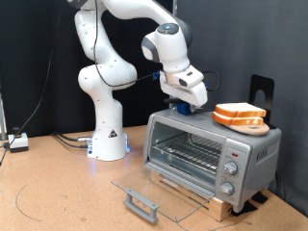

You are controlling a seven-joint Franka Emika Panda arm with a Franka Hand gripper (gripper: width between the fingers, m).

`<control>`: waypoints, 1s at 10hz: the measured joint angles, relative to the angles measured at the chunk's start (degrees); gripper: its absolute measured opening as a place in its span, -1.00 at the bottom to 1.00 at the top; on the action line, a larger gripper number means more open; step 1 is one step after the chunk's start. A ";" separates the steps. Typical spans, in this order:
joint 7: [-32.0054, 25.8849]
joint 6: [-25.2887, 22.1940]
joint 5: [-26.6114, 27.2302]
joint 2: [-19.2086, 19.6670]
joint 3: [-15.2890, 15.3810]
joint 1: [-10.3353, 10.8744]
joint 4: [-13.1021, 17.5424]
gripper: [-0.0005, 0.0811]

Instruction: Make a piece of toast with the oven

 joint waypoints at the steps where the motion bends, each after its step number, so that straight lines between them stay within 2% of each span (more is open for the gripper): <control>1: 0.00 0.00 0.01 0.03 0.00 0.00 0.00 -0.02; 4: -0.01 -0.54 2.30 -0.10 -0.76 0.00 0.41 -0.02; 7: -0.36 -5.59 4.59 -3.28 -5.26 -0.09 2.58 -0.02; 8: -0.37 -6.76 4.59 -5.09 -6.11 -0.09 2.37 -0.02; 9: -0.25 -6.75 4.39 -4.90 -5.99 -0.09 2.29 -0.02; 10: 0.18 -3.85 4.83 -4.83 -5.95 -0.39 1.86 -0.02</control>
